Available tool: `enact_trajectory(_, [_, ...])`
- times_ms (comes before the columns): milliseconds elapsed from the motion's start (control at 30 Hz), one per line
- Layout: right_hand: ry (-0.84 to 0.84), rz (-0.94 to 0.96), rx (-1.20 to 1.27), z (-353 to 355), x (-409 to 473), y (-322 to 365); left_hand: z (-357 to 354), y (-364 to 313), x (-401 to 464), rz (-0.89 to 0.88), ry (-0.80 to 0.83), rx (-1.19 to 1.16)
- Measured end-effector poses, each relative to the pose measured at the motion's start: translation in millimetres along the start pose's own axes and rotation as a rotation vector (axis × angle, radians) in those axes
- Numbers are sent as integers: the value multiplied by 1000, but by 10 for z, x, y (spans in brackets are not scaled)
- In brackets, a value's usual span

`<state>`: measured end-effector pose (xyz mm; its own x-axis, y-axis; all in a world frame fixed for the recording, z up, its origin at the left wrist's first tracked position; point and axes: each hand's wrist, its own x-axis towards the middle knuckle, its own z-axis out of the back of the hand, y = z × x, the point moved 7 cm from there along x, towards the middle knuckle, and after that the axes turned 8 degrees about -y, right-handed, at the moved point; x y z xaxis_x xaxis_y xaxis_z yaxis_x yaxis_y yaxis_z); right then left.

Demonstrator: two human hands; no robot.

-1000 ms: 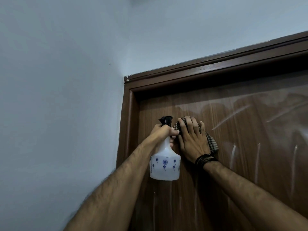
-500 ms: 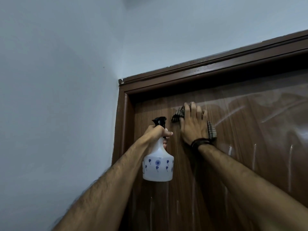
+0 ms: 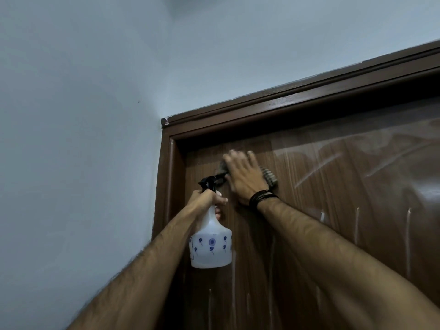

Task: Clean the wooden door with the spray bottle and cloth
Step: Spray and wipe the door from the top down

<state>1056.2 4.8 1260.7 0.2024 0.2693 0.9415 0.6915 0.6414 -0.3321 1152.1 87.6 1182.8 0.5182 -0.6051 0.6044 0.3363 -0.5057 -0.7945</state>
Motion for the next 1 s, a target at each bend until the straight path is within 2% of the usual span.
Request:
enact_trajectory(100, [-109, -349, -57, 163, 125, -508, 69, -38, -24, -7, 8, -6])
enact_trajectory(233, [-174, -438, -103, 95, 217, -435, 339, -204, -45, -33, -3, -2])
enact_trajectory(333, [-115, -350, -118, -22, 308, -76, 527, -260, -42, -38, -42, 17])
enact_trajectory(500, [86, 162, -7, -356, 438, 791, 625, -225, 29, -30, -68, -22])
enact_trajectory(567, [144, 268, -38, -468, 481, 963, 596, -172, 46, -14, -48, -12])
enact_trajectory(667, [175, 240, -76, -454, 527, 892, 525, -147, 66, -11, -28, 12])
enact_trajectory(733, [139, 66, -24, -350, 551, 650, 490, -171, 80, -24, -26, -4])
enact_trajectory(800, [16, -87, 65, -241, 527, 393, 455, -198, 94, -36, -8, -11])
enact_trajectory(900, [-146, -17, 50, -136, 256, 278, 397, -187, 90, -39, 23, -7])
enact_trajectory(1000, [-107, 78, 70, -89, -167, 253, 286, -138, 63, -21, 43, -17])
